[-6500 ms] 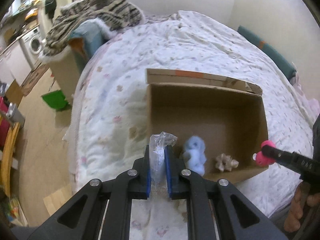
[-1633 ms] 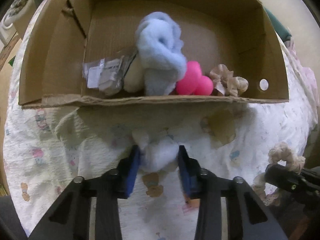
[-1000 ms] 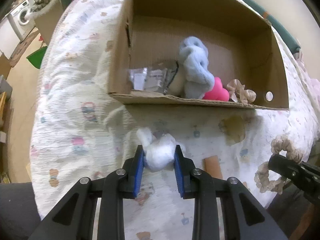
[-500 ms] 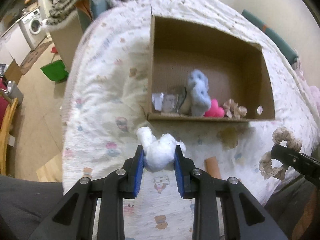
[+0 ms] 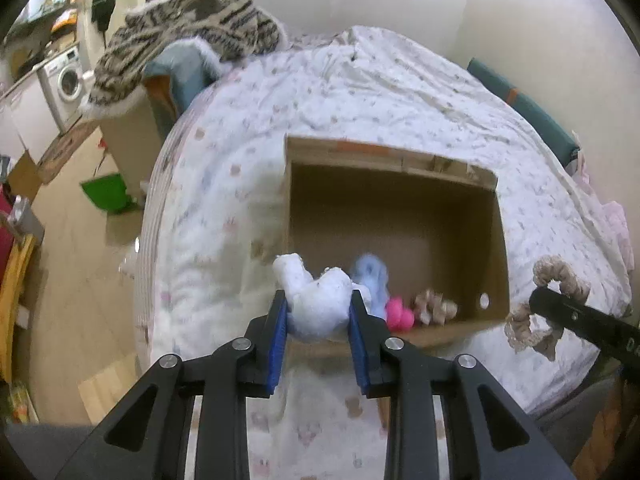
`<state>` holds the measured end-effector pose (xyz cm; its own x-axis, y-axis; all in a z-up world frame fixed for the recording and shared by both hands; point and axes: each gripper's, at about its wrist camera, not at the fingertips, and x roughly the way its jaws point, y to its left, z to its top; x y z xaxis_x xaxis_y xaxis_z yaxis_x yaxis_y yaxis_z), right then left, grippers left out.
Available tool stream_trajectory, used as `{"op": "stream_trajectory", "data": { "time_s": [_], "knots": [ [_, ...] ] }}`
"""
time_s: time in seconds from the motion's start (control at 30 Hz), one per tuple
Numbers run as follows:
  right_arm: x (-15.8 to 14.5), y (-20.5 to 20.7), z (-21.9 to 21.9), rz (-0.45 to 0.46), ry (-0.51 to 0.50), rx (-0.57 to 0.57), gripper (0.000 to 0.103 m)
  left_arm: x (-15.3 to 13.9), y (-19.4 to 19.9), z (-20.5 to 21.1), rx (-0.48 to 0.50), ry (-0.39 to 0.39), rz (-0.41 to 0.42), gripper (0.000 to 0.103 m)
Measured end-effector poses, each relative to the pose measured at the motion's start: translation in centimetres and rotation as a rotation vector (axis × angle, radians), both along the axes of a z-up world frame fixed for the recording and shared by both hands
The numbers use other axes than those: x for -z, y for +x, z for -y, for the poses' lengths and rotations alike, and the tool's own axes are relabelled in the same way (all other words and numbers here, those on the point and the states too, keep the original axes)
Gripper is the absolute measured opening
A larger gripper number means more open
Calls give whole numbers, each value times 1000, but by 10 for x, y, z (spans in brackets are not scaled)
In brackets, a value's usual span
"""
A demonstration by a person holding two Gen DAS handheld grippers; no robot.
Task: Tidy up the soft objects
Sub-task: 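Carry the white cloth and lace scrunchie into the box and open both tools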
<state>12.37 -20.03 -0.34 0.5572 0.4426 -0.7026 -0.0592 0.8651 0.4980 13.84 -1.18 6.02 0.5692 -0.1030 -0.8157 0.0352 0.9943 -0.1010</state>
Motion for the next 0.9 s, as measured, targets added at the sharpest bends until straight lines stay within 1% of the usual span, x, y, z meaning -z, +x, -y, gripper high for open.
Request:
{"op": "stream_trajectory", "data": {
  "time_s": [0.1,0.23,0.3,0.4,0.57,0.67,0.77,0.83,0.9],
  "knots": [
    [-5,20,2,1,-12,16,9,-3,18,5,-4,37,14,26],
    [-3,44,5,-15,-23,34,9,2,41,11,8,42,1,26],
    [3,56,6,-24,-49,42,9,10,52,16,17,50,-10,26],
    [21,70,8,-57,-83,59,9,24,64,22,25,60,-22,26],
    [57,81,9,-115,-106,67,9,60,76,24,25,41,-65,26],
    [72,87,8,-143,-92,60,9,78,81,24,20,44,-97,26],
    [83,89,7,-161,-104,59,9,85,82,25,18,27,-112,26],
    [90,91,7,-173,-98,56,9,90,82,27,22,36,-121,26],
    [95,92,5,-188,-116,49,9,92,82,29,23,42,-128,27]
  ]
}}
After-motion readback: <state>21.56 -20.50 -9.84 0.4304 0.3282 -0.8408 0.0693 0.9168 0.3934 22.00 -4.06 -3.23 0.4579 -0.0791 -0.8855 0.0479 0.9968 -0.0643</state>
